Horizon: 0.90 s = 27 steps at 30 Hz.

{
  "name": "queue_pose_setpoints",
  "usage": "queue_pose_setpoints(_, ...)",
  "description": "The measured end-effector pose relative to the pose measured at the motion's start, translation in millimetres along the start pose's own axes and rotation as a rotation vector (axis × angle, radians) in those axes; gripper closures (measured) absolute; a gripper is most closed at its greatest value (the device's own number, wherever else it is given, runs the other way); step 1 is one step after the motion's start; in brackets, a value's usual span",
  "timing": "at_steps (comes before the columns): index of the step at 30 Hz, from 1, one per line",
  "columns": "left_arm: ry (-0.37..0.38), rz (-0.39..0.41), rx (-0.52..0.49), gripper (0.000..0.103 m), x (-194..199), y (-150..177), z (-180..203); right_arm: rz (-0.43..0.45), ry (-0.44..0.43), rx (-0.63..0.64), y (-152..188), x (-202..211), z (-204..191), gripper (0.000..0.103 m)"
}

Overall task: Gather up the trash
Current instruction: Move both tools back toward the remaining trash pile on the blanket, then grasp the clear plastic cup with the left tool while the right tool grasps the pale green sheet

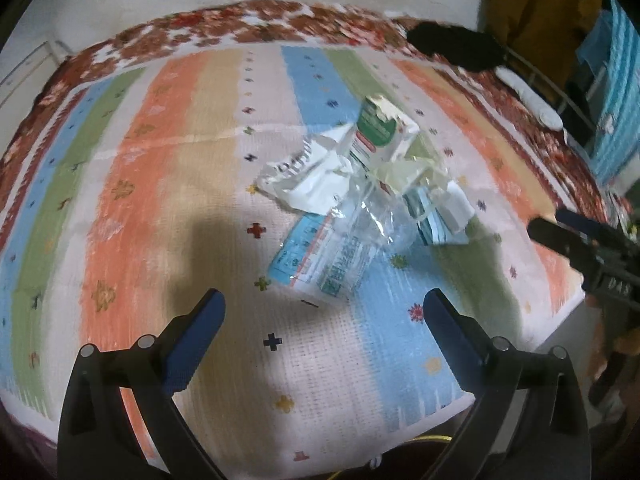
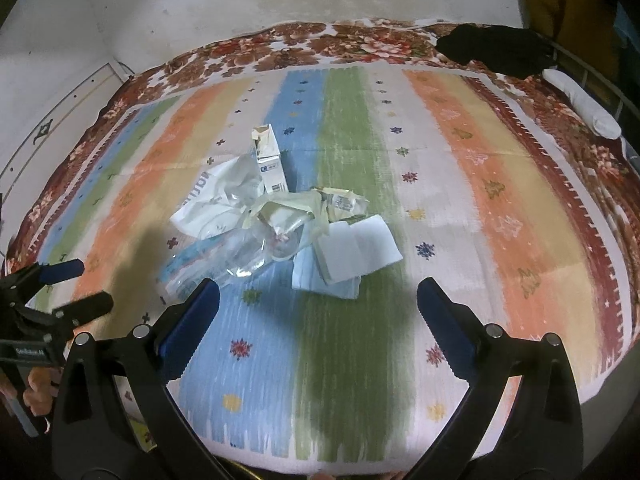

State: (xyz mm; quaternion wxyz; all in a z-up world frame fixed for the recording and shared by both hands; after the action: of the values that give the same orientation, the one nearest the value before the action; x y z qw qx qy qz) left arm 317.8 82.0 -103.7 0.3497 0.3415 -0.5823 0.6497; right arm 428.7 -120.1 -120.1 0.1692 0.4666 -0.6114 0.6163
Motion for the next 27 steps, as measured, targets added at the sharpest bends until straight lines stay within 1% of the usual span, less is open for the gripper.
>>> queue_pose_setpoints(3, 0.057, -0.015, -0.001, 0.006, -10.0, -3.7, 2.1, -0.006, 0.01, 0.015, -3.4, -12.9, -2.5, 0.009)
queue_pose_setpoints(8, 0.061, -0.007, -0.059, 0.007, -23.6, -9.0, 8.8, -0.017, 0.016, 0.004, -11.9, -32.6, -2.0, 0.01)
queue_pose_setpoints(12, 0.071, 0.002, -0.092, 0.007, -33.5, -13.5, 12.9, -0.023, 0.018, 0.021, -16.9, -48.7, -4.5, 0.011)
queue_pose_setpoints(14, 0.077, 0.013, -0.095, 0.007, -37.5, -17.1, 12.9, -0.03, 0.011, 0.027, -19.4, -56.7, -6.9, 0.016)
queue_pose_setpoints(17, 0.106, 0.001, -0.075, 0.009, -45.9, -21.2, 11.0, -0.05, -0.002, 0.005, -22.2, -67.5, -7.4, 0.02)
queue_pose_setpoints(19, 0.114, -0.007, -0.096, 0.011, -53.5, -25.9, 12.6, -0.051, 0.008, 0.021, -23.8, -73.3, -10.0, 0.022)
queue_pose_setpoints(22, 0.119, -0.007, -0.119, 0.013, -61.8, -30.8, 14.0, -0.066, 0.01, 0.032, -24.9, -84.7, -11.4, 0.029)
queue_pose_setpoints(27, 0.169, 0.01, -0.118, 0.016, -73.7, -39.2, 13.0, -0.089, 0.001, 0.042, -28.9, -101.3, -10.1, 0.037)
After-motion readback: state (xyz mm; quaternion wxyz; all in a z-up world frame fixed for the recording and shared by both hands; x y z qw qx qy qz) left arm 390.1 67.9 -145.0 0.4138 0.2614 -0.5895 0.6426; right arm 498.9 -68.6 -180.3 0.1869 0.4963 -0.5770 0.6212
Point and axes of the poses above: each gripper's, at about its wrist camera, not at the fingertips, and x roughly against the way its jaws point, z to its right, y to its underside, the point moved 7 cm from there along -x, roughly the way its jaws point, and after that the axes turned 8 degrees about -x, right-handed, at the moved point
